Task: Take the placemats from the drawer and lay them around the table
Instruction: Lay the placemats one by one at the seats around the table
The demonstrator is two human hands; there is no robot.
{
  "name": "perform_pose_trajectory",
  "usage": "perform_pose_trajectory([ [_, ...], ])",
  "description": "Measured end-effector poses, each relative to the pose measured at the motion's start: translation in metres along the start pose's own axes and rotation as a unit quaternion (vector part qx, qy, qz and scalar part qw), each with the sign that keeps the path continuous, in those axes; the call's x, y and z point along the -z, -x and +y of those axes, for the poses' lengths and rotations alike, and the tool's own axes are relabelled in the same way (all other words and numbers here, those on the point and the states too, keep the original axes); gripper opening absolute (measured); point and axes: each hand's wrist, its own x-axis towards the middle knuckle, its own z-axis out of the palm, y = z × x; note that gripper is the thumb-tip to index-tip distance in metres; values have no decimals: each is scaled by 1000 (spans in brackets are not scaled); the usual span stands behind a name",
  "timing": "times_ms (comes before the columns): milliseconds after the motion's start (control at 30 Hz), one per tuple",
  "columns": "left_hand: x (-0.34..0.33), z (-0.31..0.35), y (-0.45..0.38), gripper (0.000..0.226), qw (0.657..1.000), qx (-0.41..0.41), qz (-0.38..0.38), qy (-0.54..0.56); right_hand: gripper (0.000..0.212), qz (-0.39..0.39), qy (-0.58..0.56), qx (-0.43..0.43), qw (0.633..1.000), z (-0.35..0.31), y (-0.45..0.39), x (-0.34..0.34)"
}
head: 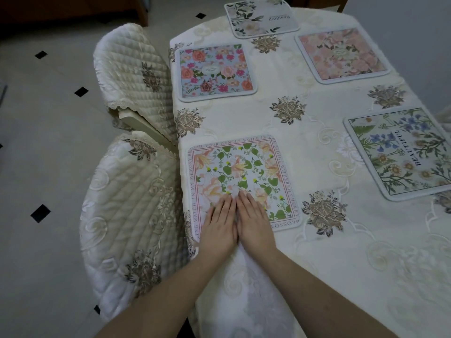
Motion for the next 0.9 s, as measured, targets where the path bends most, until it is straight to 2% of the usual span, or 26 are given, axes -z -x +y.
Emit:
perform_pose_trajectory([
  [167,2,-8,5,60,999,-8,-12,-34,56,-10,63,18,998,21,4,7],
  [567,18,-50,10,67,991,-59,-84,-89,63,-37,73,-62,995,107,16,49],
  [900,44,-72,28,68,991,-23,-96,-92,71,-48,85,-60,993,106,12,58],
])
